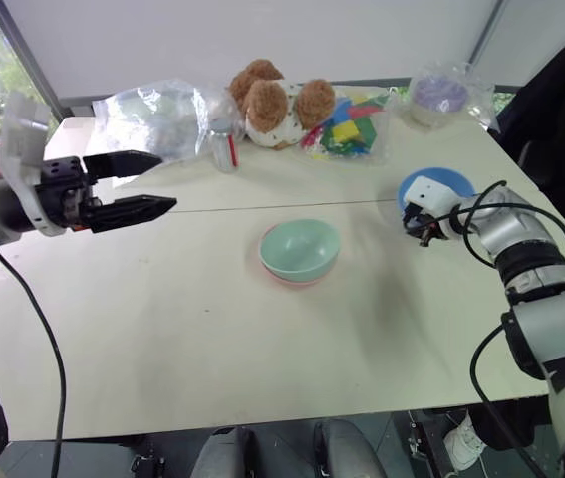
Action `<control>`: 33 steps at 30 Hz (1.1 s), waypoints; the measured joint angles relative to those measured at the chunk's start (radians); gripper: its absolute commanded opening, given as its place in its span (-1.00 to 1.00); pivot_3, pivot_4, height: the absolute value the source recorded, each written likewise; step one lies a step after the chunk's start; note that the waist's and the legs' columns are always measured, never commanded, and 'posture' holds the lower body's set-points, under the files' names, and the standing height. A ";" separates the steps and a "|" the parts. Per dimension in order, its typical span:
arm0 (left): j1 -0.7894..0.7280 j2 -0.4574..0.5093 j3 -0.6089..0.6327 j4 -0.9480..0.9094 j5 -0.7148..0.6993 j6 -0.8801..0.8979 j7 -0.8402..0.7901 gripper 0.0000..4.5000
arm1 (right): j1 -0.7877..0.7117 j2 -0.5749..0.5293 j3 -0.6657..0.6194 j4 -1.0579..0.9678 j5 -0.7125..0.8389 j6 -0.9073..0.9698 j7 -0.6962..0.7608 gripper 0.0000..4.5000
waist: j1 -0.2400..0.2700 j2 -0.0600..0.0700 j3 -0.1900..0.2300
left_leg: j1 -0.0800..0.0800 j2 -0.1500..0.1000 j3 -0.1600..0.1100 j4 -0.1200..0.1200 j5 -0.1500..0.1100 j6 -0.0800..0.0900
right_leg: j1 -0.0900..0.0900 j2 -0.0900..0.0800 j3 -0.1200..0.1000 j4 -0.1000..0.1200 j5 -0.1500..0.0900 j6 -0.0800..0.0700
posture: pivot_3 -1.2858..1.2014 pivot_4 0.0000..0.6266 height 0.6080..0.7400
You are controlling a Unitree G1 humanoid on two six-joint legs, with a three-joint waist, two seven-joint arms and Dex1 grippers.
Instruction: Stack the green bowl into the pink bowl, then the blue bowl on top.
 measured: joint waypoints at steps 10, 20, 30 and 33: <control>-0.011 0.000 -0.004 0.012 0.017 -0.008 -0.002 1.00 | 0.022 -0.083 -0.038 -0.405 0.125 -0.073 0.351 -0.97 | -0.002 0.004 0.002 | 0.000 0.001 0.000 -0.001 0.000 0.000 | -0.001 0.002 -0.001 0.001 0.000 0.000 | 0.03 -0.52 1.00; -0.035 -0.002 -0.024 0.026 0.021 -0.010 -0.004 1.00 | 0.117 -0.042 -0.036 -1.012 0.436 0.197 0.671 -0.97 | 0.023 0.002 0.001 | 0.000 -0.001 -0.002 0.002 -0.001 0.001 | 0.001 -0.002 -0.001 0.000 0.000 0.000 | 0.03 -0.52 1.00; 0.006 -0.002 0.000 0.001 0.019 -0.009 0.011 1.00 | 0.131 -0.006 0.040 -0.978 0.429 0.183 0.718 -0.54 | 0.026 0.002 0.001 | 0.000 -0.001 -0.002 0.001 -0.001 0.001 | 0.000 -0.001 -0.002 0.000 0.000 0.000 | 0.03 -0.52 1.00; 0.013 -0.001 0.009 -0.011 0.017 -0.009 0.020 1.00 | 0.132 -0.002 0.045 -0.966 0.423 0.181 0.727 0.09 | 0.026 0.002 0.001 | 0.000 -0.001 -0.002 0.001 -0.001 0.001 | 0.000 -0.001 -0.002 0.000 0.000 0.000 | 0.03 -0.52 1.00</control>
